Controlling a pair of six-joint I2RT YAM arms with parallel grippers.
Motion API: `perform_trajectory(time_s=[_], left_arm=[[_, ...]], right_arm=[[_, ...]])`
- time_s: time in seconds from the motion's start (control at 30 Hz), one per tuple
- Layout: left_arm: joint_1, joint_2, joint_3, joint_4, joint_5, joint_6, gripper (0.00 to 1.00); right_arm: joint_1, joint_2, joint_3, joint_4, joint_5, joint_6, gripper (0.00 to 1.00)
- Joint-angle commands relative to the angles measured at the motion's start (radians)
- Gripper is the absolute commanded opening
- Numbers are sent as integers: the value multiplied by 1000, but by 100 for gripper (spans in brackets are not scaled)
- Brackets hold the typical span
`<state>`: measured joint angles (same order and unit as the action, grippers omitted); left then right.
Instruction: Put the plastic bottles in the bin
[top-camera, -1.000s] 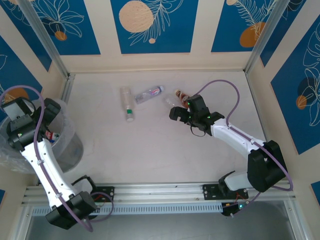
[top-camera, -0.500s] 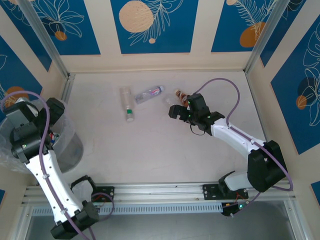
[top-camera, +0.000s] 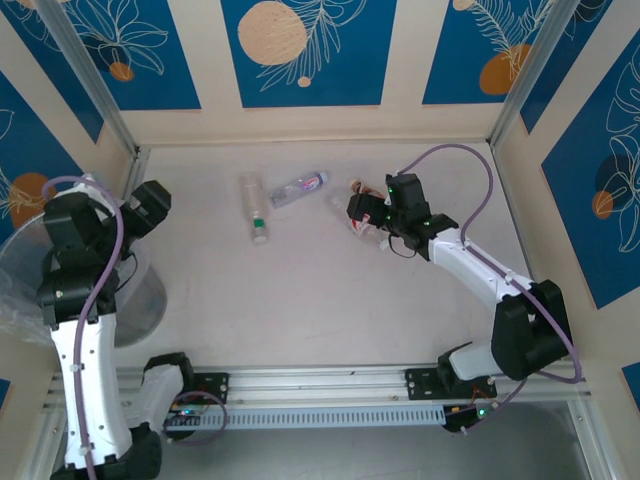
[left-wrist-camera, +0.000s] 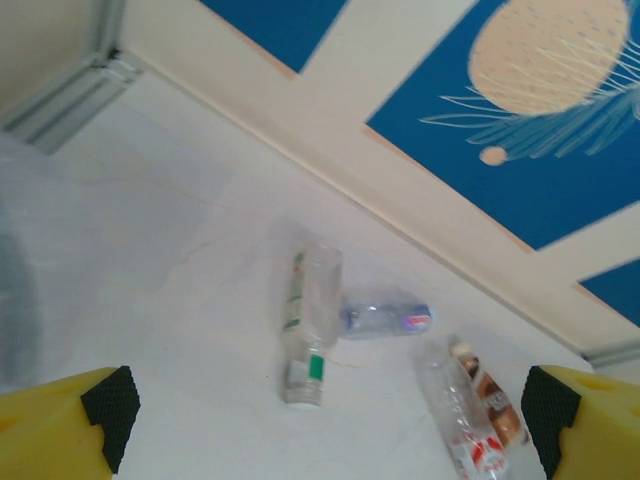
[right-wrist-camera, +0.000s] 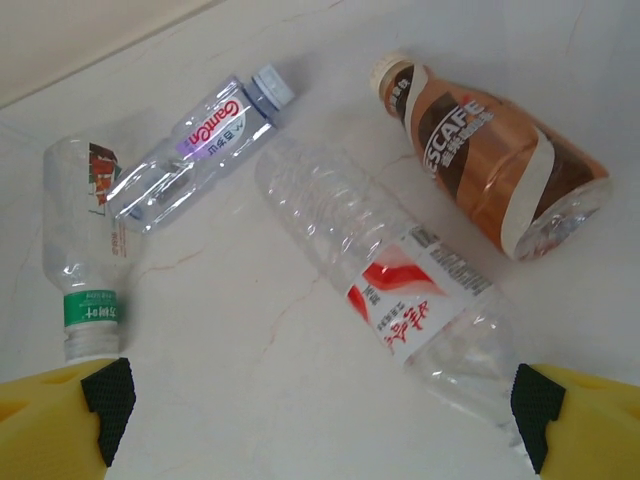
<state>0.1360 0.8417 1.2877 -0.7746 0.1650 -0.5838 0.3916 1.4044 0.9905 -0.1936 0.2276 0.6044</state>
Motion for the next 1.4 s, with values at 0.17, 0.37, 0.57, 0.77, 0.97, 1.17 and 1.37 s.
perform_trajectory(time_s=[0.17, 0.37, 0.57, 0.77, 0.97, 1.17, 1.37], left_arm=[[-324, 96, 8, 158, -143, 5, 99], [-475, 182, 27, 180, -191, 59, 99], [-498, 216, -13, 237, -160, 57, 99], [-498, 227, -45, 292, -165, 43, 99], [-499, 256, -32, 297, -156, 44, 100], [-498, 260, -42, 292, -168, 32, 99], [-498, 245, -55, 274, -202, 31, 99]], right_arm=[[-85, 140, 154, -79, -134, -152, 100], [-88, 232, 221, -221, -182, -364, 100], [-100, 265, 226, -365, -258, -564, 97], [-140, 278, 204, -454, -262, -652, 96], [-149, 308, 189, -503, -242, -767, 95], [-151, 356, 184, -469, -220, -859, 87], [-147, 433, 204, -464, -162, -893, 82]])
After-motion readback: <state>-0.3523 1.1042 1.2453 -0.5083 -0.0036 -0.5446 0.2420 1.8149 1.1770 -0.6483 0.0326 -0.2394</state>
